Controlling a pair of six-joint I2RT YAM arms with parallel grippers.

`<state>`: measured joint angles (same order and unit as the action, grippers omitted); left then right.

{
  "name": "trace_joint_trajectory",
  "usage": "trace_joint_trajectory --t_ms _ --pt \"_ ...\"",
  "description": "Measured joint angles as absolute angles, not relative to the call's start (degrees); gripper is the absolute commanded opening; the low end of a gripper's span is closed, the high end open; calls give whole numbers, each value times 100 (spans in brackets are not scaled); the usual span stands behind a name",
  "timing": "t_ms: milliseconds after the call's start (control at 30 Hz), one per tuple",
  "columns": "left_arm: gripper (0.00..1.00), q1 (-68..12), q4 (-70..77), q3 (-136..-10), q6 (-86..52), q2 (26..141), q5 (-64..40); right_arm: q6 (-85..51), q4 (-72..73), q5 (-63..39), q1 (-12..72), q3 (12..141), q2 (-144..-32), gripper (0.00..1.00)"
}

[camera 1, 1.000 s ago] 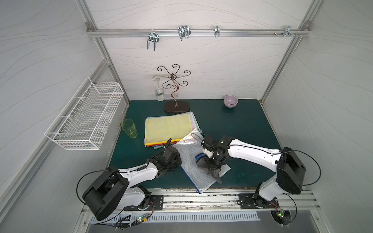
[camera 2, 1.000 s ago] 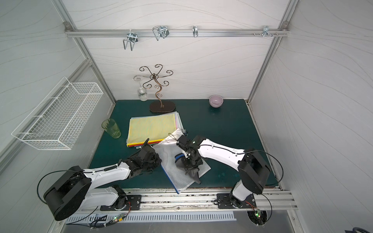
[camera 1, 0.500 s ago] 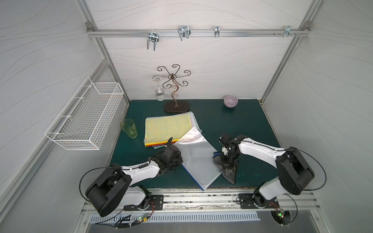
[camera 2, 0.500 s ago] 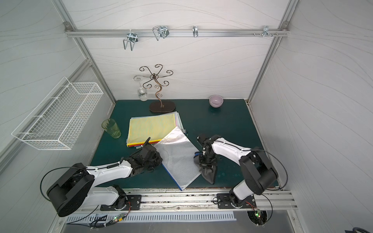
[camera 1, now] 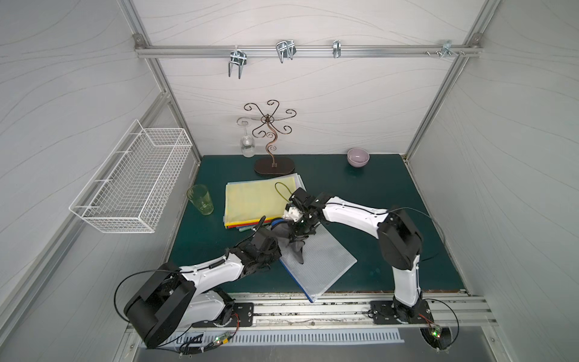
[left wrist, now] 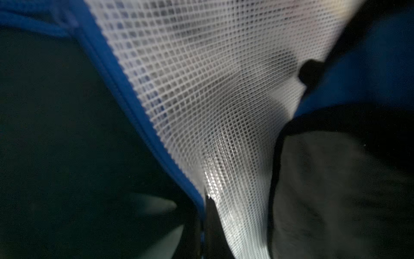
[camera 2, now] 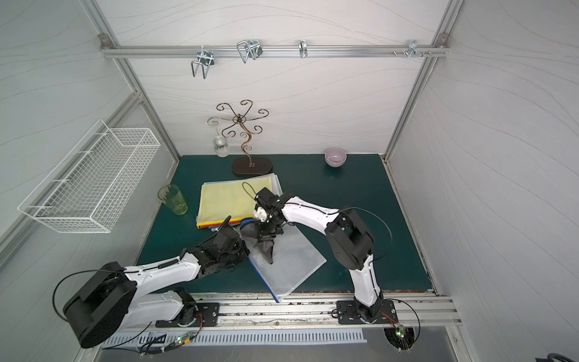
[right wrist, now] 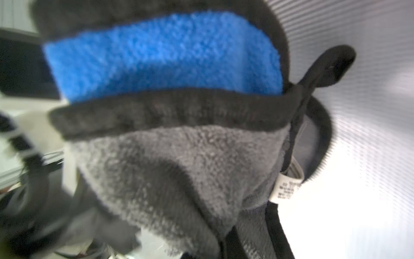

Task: Wipe the document bag
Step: Wipe the dirt from the document bag.

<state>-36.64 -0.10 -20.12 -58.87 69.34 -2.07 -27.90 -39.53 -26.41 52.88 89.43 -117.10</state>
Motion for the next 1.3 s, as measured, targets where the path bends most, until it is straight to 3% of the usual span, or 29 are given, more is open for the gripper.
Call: trace_joint_trajectory --t_ms 200,533,733,867,1067,1233,1300 --pt "0 -3664 10 -1822 -5876 6674 -239 -2939 -3760 -2858 5068 9207 -12599 0" --pt "0 -3577 -298 -1776 -5859 6429 -259 -2864 -4619 115 3645 7972 -10838 0" --pt "0 -3540 -412 -1776 -5828 6370 -263 -2381 -5098 -716 5046 8586 -10733 0" --pt "0 -3498 -410 -1782 -5824 6381 -259 -2447 -4862 -1702 5793 8123 -10978 0" --pt "0 -3321 -408 -1782 -5765 6379 -373 -2875 -4563 -2255 5293 6751 -10847 0" --pt "0 -3103 -412 -1782 -5721 6368 -370 -3107 -5046 -725 4440 6084 -9786 0" --pt "0 -3055 -412 -1789 -5710 6383 -322 -3048 -5417 -311 4515 6182 -9546 0"
